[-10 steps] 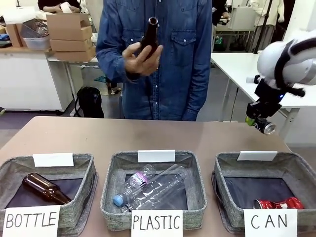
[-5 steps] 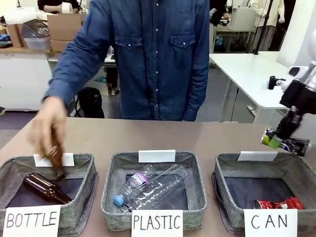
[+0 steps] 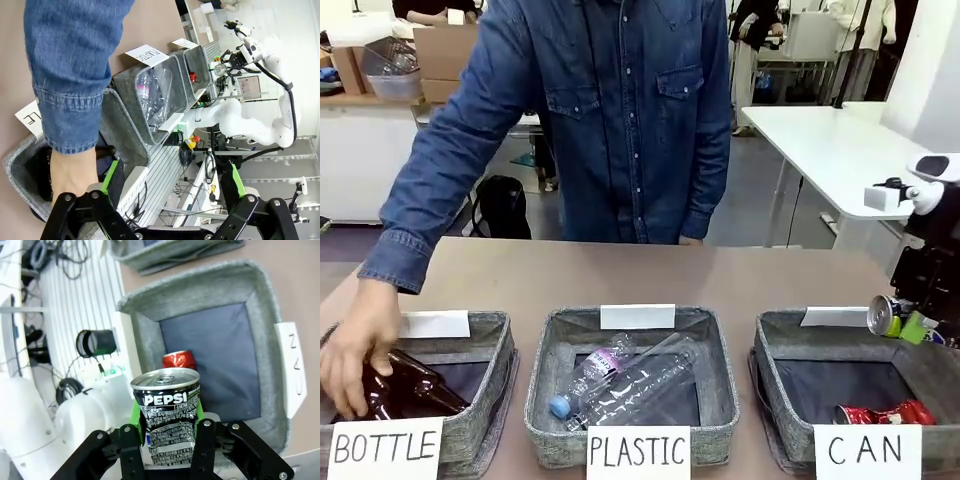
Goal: Sort the can waste into the basket.
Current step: Pick up the can waste from the table and place it in the right Fabric basket.
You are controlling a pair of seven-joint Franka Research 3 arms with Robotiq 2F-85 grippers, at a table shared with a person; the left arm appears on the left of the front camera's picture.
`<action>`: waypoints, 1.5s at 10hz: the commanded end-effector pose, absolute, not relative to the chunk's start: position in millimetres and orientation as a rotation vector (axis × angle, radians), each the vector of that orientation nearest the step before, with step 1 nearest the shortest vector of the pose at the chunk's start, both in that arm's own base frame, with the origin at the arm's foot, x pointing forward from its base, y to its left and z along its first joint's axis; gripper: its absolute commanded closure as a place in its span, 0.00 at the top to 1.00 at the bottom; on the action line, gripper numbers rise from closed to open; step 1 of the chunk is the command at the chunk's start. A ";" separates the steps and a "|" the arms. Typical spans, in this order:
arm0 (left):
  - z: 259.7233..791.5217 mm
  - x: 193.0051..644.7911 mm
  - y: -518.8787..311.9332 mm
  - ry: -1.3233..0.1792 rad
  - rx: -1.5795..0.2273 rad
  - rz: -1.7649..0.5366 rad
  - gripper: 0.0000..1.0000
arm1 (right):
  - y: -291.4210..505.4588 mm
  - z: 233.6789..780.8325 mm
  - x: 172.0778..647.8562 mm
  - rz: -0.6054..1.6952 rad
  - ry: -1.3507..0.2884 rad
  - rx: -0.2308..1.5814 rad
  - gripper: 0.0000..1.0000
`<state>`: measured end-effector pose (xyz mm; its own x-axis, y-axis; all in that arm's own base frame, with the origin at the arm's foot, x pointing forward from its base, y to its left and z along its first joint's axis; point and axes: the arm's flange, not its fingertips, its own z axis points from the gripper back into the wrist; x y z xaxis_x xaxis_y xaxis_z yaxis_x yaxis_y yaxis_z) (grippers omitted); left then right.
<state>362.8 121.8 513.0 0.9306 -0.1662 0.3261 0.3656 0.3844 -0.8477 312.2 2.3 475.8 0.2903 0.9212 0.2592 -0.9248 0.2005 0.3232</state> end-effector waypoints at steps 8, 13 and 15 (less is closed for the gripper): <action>514.1 360.1 121.2 -0.195 -1.121 -0.338 1.00 | -4.4 480.4 325.9 1.307 -0.033 0.455 1.00; 514.1 360.1 121.2 -0.195 -1.121 -0.338 1.00 | -4.4 488.1 332.4 1.199 -0.089 0.634 1.00; 514.1 360.1 121.2 -0.195 -1.121 -0.338 1.00 | -6.0 524.2 346.7 0.479 -0.208 1.231 1.00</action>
<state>362.8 121.8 512.9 0.9307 -0.1661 0.3259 0.3655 0.3844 -0.8477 332.1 -1.4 501.3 0.5467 0.7415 0.3891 -0.7782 0.2783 0.5630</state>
